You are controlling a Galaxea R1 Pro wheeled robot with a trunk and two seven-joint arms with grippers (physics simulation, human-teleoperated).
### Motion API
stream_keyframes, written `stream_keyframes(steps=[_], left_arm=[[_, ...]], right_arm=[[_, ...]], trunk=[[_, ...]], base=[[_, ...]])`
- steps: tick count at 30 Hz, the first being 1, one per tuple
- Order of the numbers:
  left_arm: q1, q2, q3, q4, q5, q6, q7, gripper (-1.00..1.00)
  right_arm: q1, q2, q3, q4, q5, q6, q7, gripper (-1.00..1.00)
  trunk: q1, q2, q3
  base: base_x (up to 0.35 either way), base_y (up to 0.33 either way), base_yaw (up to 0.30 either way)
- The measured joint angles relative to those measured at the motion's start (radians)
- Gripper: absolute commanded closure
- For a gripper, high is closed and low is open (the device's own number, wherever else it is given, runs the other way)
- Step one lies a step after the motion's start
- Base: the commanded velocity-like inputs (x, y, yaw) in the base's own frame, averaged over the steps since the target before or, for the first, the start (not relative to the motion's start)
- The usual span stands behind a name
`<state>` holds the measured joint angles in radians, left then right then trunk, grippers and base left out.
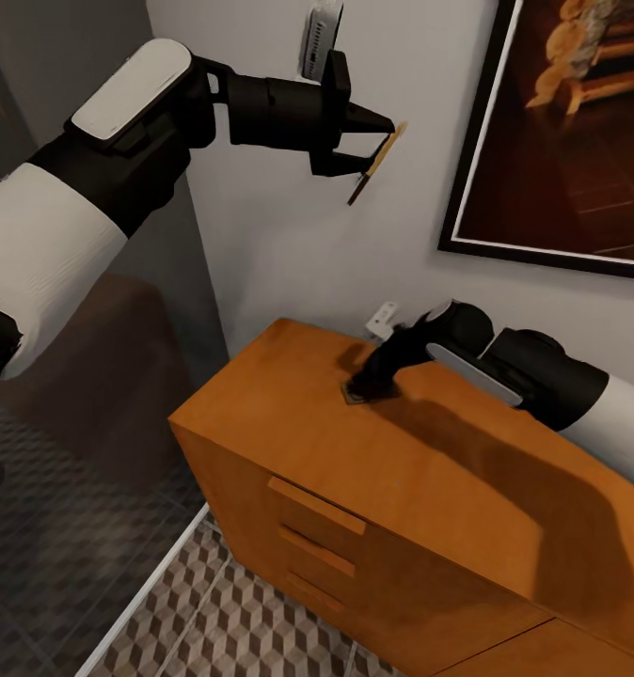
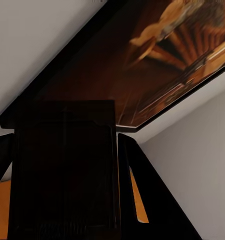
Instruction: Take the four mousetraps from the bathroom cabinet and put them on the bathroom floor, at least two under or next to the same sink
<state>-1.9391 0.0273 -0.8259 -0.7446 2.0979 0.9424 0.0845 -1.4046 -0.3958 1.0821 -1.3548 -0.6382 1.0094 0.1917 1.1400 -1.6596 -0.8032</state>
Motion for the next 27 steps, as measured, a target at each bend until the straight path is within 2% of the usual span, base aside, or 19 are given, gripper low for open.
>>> stream_keyframes(steps=[3,4,7,10,15,23,27], left_arm=[[0.000,-0.009,-0.001,0.001,0.000,-0.006,0.000,1.00],[0.000,-0.012,-0.001,0.001,0.000,-0.007,0.000,1.00],[0.000,-0.014,-0.001,0.001,0.000,-0.008,0.000,1.00],[0.000,-0.015,-0.001,0.002,0.000,-0.008,0.000,1.00],[0.000,-0.016,-0.001,0.001,0.000,-0.008,0.000,1.00],[0.000,-0.016,-0.001,0.000,0.000,-0.008,0.000,1.00],[0.000,-0.016,-0.001,0.000,0.000,-0.008,0.000,1.00]], right_arm=[[-0.005,0.001,-0.002,0.000,0.062,-0.002,0.110,-1.00],[-0.016,0.001,0.000,-0.001,0.056,-0.001,0.164,-1.00],[-0.038,0.001,-0.060,0.000,0.069,-0.005,0.263,-1.00],[-0.048,0.002,-0.121,0.000,0.073,-0.007,0.330,-1.00],[-0.057,0.002,-0.149,0.004,0.093,-0.009,0.358,-1.00],[-0.063,0.002,-0.156,0.005,0.112,-0.009,0.365,-1.00],[-0.068,0.000,-0.151,0.002,0.112,-0.010,0.404,-1.00]], trunk=[[0.000,0.000,0.000],[0.000,0.000,0.000],[0.000,0.000,0.000],[0.000,0.000,0.000],[0.000,0.000,0.000],[0.000,0.000,0.000],[0.000,0.000,0.000]], base=[[0.000,0.000,0.000],[0.000,0.000,0.000],[0.000,0.000,0.000],[0.000,0.000,0.000],[0.000,0.000,0.000],[0.000,0.000,0.000],[0.000,0.000,0.000]])
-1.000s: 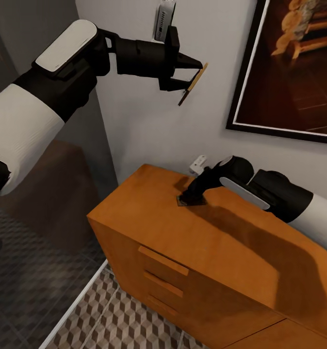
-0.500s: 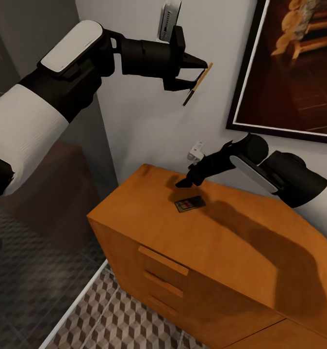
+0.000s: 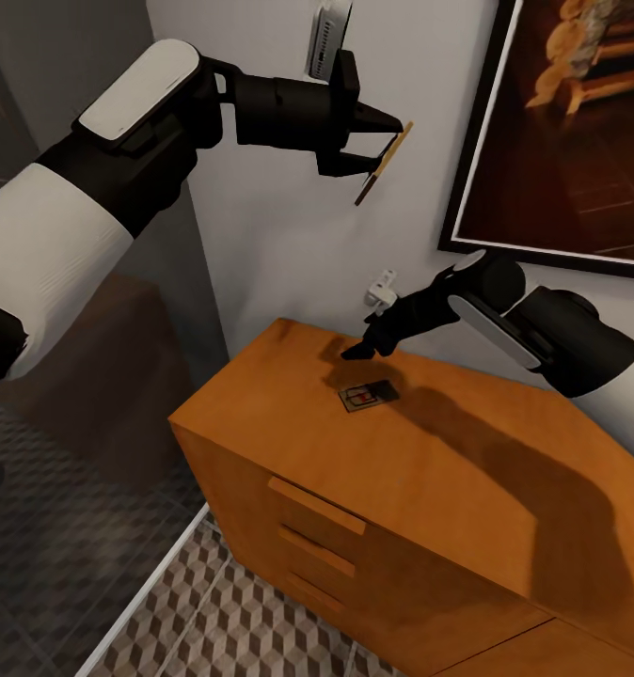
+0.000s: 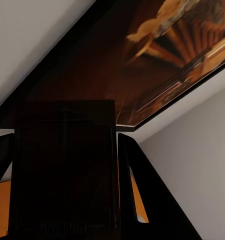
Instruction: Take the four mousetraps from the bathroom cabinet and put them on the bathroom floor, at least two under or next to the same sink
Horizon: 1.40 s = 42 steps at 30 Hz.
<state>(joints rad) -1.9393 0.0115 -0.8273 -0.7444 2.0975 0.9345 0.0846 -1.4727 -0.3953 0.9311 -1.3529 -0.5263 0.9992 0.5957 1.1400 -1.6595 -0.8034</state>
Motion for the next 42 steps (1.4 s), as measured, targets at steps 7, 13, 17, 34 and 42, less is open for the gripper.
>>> stream_keyframes(steps=[7,13,17,34,42], left_arm=[[0.000,0.000,0.000,0.001,0.000,0.000,0.000,1.00],[0.000,0.000,0.000,0.000,0.000,0.000,0.000,1.00],[0.000,0.000,0.000,0.000,0.000,-0.001,0.000,1.00],[0.000,-0.001,0.000,-0.003,0.000,-0.002,0.000,1.00],[0.001,-0.001,0.000,-0.001,0.000,-0.002,0.000,1.00]], right_arm=[[0.000,-0.015,0.009,-0.002,0.028,-0.012,0.120,-1.00],[0.000,-0.019,0.037,-0.019,0.049,-0.014,0.189,-1.00],[0.000,-0.020,0.072,-0.027,0.054,-0.015,0.205,-1.00],[0.000,-0.032,0.100,-0.030,0.079,-0.029,0.229,-1.00],[0.000,-0.039,0.099,-0.030,0.220,-0.052,0.354,-1.00]], trunk=[[0.000,0.000,0.000],[0.000,0.000,0.000],[0.000,0.000,0.000],[0.000,0.000,0.000],[0.000,0.000,0.000]], base=[[0.000,0.000,0.000],[0.000,0.000,0.000],[-0.006,0.000,0.000],[-0.153,-0.008,0.000],[-0.048,-0.132,0.000]])
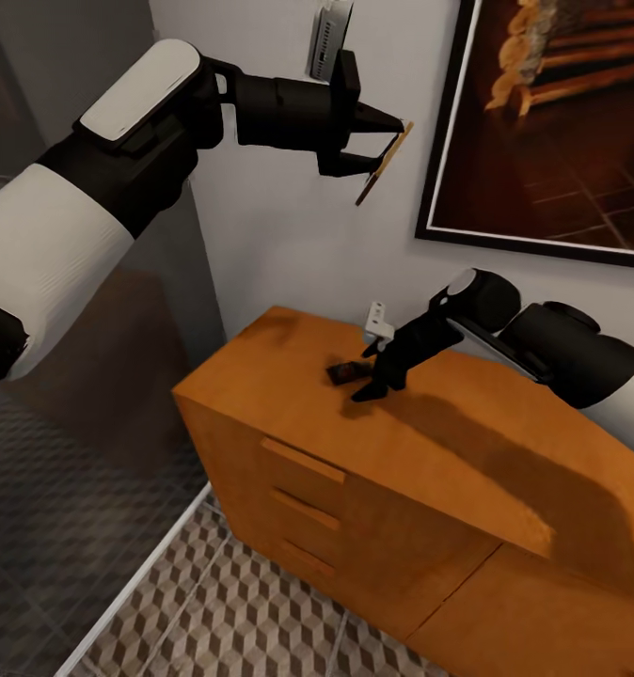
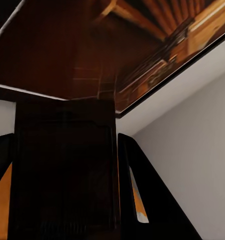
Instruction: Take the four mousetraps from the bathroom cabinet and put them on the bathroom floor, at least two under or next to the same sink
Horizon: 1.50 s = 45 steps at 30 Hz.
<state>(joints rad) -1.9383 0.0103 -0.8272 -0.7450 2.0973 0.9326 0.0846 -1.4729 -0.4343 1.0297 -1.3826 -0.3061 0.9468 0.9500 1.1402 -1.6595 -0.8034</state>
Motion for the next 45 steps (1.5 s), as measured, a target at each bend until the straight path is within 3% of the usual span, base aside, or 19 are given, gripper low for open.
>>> stream_keyframes(steps=[5,25,28,32,45], left_arm=[[0.002,0.000,0.000,-0.001,-0.001,-0.014,0.000,1.00],[0.019,0.000,0.000,-0.003,0.000,-0.043,-0.001,1.00],[0.019,0.000,0.000,-0.004,0.000,-0.043,-0.001,1.00],[0.019,0.000,-0.001,-0.004,0.000,-0.043,-0.001,1.00],[0.019,0.000,-0.002,-0.006,0.000,-0.043,-0.001,1.00]], right_arm=[[0.001,0.000,-0.001,0.002,0.033,-0.008,0.017,-1.00],[0.002,0.002,-0.007,0.003,0.040,-0.018,0.018,-1.00],[0.001,0.002,-0.006,0.003,0.084,-0.019,0.019,-1.00],[0.001,0.002,-0.006,0.004,0.099,-0.019,0.019,-1.00],[0.001,0.005,-0.003,0.006,0.103,-0.019,0.019,-1.00]], trunk=[[0.000,0.000,0.000],[0.000,0.000,0.000],[0.000,0.000,0.000],[0.000,0.000,0.000],[0.000,0.000,0.000]], base=[[-0.011,-0.089,0.000],[0.068,-0.031,0.000],[0.019,0.000,0.000],[0.003,0.000,0.000],[0.071,0.000,0.000]])
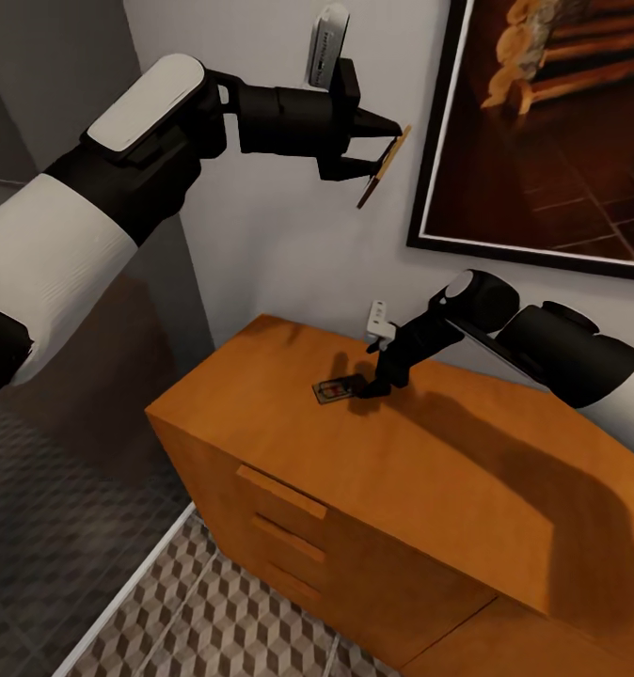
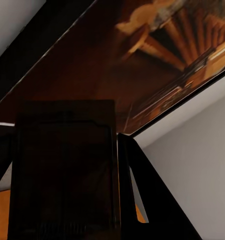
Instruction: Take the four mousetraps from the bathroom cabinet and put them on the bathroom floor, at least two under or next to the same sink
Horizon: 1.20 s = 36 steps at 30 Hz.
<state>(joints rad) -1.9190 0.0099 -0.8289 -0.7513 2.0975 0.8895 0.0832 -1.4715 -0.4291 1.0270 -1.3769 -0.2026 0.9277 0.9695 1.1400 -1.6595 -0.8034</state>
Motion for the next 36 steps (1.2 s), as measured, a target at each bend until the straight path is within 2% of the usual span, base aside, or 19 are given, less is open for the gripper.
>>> stream_keyframes(steps=[11,19,22,24,27,36], left_arm=[[0.001,0.000,-0.001,0.002,0.000,0.000,0.000,1.00],[0.001,0.000,-0.002,0.001,0.000,0.000,0.000,1.00],[0.001,0.000,-0.004,0.002,0.000,0.001,0.000,1.00],[0.001,0.000,-0.004,0.003,0.000,0.001,0.000,1.00],[0.001,0.000,-0.007,0.001,0.000,0.001,0.000,1.00],[0.003,0.000,-0.042,0.000,0.000,-0.001,0.000,1.00]], right_arm=[[0.000,0.009,-0.001,0.000,-0.001,0.000,0.000,-1.00],[0.000,0.051,0.002,0.004,-0.003,0.000,0.000,-1.00],[0.000,0.072,0.030,0.007,-0.004,-0.004,0.000,-1.00],[0.000,0.089,0.068,0.013,-0.003,-0.017,-0.001,-1.00],[0.000,0.101,0.093,0.018,-0.002,-0.031,-0.001,-1.00],[0.000,0.112,0.104,0.021,0.000,-0.039,-0.001,-1.00]], trunk=[[0.000,0.000,0.000],[0.000,0.000,0.000],[0.000,0.000,0.000],[0.000,0.000,0.000],[0.000,0.000,0.000],[0.000,0.000,0.000]], base=[[0.004,0.000,0.000],[0.000,0.000,0.000],[0.000,0.000,0.000],[0.004,0.000,0.000],[0.103,0.000,0.000],[0.140,0.000,0.000]])
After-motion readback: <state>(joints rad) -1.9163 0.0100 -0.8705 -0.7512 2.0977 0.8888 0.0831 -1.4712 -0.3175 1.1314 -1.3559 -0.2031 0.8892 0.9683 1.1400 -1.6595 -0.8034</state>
